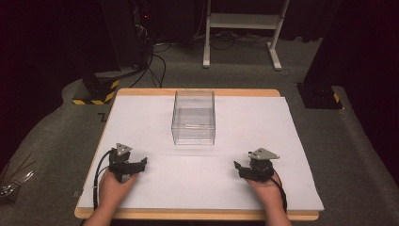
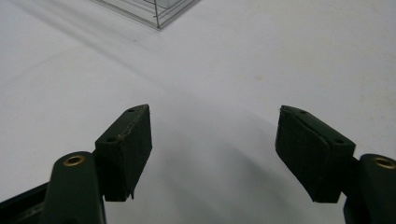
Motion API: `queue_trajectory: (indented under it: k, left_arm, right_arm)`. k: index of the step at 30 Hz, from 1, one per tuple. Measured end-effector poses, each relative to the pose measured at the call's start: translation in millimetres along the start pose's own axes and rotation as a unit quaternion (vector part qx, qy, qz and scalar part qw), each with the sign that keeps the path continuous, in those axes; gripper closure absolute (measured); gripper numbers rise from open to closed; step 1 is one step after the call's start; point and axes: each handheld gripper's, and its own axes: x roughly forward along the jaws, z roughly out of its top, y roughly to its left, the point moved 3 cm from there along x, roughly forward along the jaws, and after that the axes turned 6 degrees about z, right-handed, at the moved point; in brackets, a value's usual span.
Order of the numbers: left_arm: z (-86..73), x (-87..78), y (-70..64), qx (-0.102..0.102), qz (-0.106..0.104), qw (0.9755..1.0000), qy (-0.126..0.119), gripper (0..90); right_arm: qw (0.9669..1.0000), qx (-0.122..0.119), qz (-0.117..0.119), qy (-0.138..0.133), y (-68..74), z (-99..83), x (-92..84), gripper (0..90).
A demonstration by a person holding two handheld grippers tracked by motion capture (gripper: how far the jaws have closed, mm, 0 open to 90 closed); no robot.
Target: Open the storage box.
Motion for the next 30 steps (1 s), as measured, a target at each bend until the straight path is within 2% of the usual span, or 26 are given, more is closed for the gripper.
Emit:
queue_trajectory:
  k: [4,17,20,30]
  left_arm:
    - [0.0,0.0,0.0,0.000,0.000,1.0000,0.000,11.0]
    - [0.0,0.0,-0.1,-0.001,0.000,1.0000,0.000,11.0]
    - [0.0,0.0,-0.1,0.000,0.000,1.0000,0.000,11.0]
    - [0.0,0.0,-0.1,-0.001,0.000,1.0000,0.000,11.0]
  right_arm:
    - [0.9999,0.001,0.013,-0.007,5.5,1.4,1.4,29.0]
    - [0.9993,0.012,0.028,-0.022,23.4,8.5,5.7,27.6]
    - [0.9992,0.003,0.031,-0.026,28.2,10.7,7.8,27.7]
    - [0.9986,-0.013,0.049,-0.017,46.4,20.7,14.0,28.7]
